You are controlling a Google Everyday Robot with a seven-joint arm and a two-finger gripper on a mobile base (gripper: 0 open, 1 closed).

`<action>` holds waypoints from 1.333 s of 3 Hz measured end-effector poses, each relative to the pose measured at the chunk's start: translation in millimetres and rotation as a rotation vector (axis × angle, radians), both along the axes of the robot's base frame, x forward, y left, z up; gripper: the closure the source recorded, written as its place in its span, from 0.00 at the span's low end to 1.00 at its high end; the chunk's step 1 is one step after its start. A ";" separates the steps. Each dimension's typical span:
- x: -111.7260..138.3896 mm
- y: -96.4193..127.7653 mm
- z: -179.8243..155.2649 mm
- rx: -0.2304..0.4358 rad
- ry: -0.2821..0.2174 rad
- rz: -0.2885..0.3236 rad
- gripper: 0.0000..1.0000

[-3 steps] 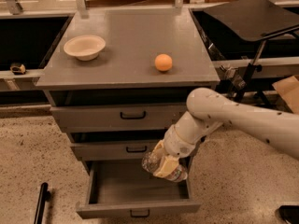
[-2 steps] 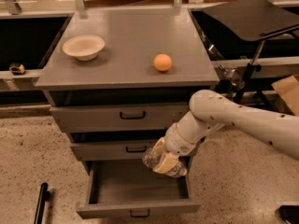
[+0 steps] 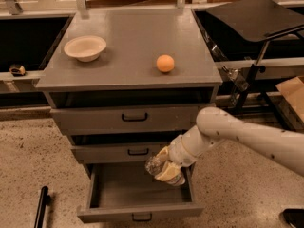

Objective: Place water bottle into bottom drawer

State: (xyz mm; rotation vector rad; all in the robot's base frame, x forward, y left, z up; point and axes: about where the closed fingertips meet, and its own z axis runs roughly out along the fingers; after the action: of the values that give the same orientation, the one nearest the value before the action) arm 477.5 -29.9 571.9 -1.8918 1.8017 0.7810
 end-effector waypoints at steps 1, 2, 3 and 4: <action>24.9 36.8 -67.7 0.096 -0.083 0.013 1.00; 41.3 67.2 -134.7 0.130 -0.113 0.024 1.00; 55.4 67.7 -170.1 0.113 -0.070 0.024 1.00; 52.1 68.1 -171.3 0.113 -0.058 0.034 1.00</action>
Offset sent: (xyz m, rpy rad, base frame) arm 0.0634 0.0999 -0.2185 0.1489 -0.1390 0.0286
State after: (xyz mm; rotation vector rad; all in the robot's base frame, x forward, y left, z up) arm 529.6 38.2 400.7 -1.8574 1.6588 0.8140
